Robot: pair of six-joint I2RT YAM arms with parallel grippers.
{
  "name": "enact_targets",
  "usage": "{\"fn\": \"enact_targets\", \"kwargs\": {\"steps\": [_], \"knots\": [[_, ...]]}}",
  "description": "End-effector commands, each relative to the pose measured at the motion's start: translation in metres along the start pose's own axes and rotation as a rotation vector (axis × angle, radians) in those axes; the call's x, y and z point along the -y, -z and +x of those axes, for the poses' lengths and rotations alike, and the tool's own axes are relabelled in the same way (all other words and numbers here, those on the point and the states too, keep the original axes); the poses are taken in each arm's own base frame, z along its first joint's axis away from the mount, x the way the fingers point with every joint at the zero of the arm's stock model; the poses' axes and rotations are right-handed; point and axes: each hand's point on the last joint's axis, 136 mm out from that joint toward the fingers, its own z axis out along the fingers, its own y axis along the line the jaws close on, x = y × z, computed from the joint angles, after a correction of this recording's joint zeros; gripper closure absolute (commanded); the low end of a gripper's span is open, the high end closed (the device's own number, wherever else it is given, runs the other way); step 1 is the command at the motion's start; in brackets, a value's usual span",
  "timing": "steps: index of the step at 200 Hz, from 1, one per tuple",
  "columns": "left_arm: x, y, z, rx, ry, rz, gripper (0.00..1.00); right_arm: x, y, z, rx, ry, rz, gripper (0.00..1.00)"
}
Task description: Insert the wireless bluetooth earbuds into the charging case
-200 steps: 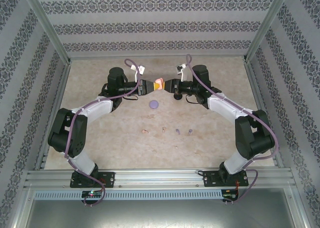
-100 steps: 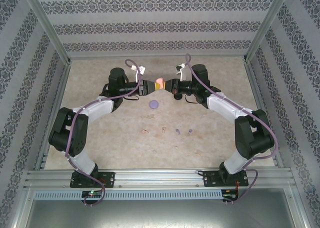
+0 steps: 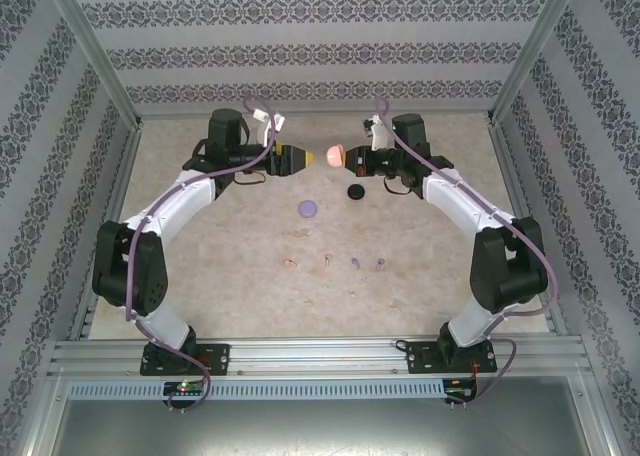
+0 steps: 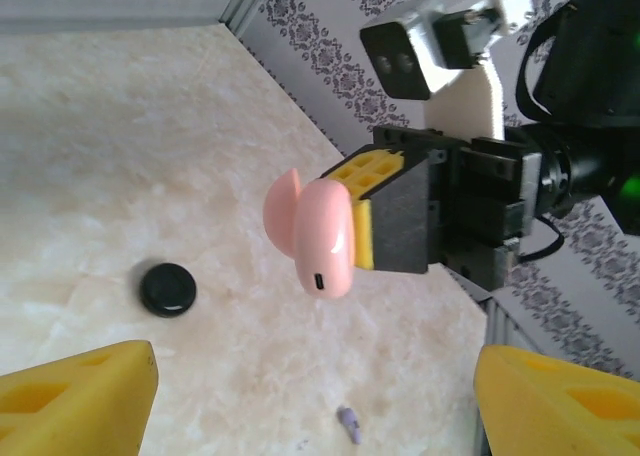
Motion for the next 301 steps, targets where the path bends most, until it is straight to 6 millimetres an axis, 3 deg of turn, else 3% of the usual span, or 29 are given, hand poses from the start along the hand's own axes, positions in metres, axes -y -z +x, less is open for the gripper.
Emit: {"fn": "enact_targets", "kwargs": {"steps": [1, 48, 81, 144, 187, 246, 301], "knots": [[-0.003, 0.007, 0.019, -0.132, -0.038, -0.023, 0.17, 0.004, -0.002, -0.001, -0.050, 0.100, 0.028, 1.00], [-0.021, -0.003, 0.027, -0.256, -0.032, -0.020, 0.17, 0.004, -0.008, -0.002, -0.130, 0.210, 0.039, 1.00], [-0.027, -0.014, 0.033, -0.319, 0.002, 0.034, 0.19, 0.003, -0.015, 0.010, -0.203, 0.287, 0.043, 1.00], [-0.017, -0.018, 0.042, -0.352, 0.039, 0.146, 0.24, -0.006, -0.023, 0.029, -0.278, 0.355, 0.022, 1.00], [-0.013, -0.023, 0.055, -0.381, 0.071, 0.201, 0.30, -0.021, -0.027, 0.032, -0.289, 0.386, 0.002, 1.00], [-0.006, -0.026, 0.058, -0.385, 0.076, 0.243, 0.38, -0.037, -0.032, 0.030, -0.290, 0.412, -0.018, 1.00], [0.000, -0.028, 0.059, -0.386, 0.080, 0.273, 0.46, -0.040, -0.037, 0.031, -0.297, 0.414, -0.023, 1.00]]}}
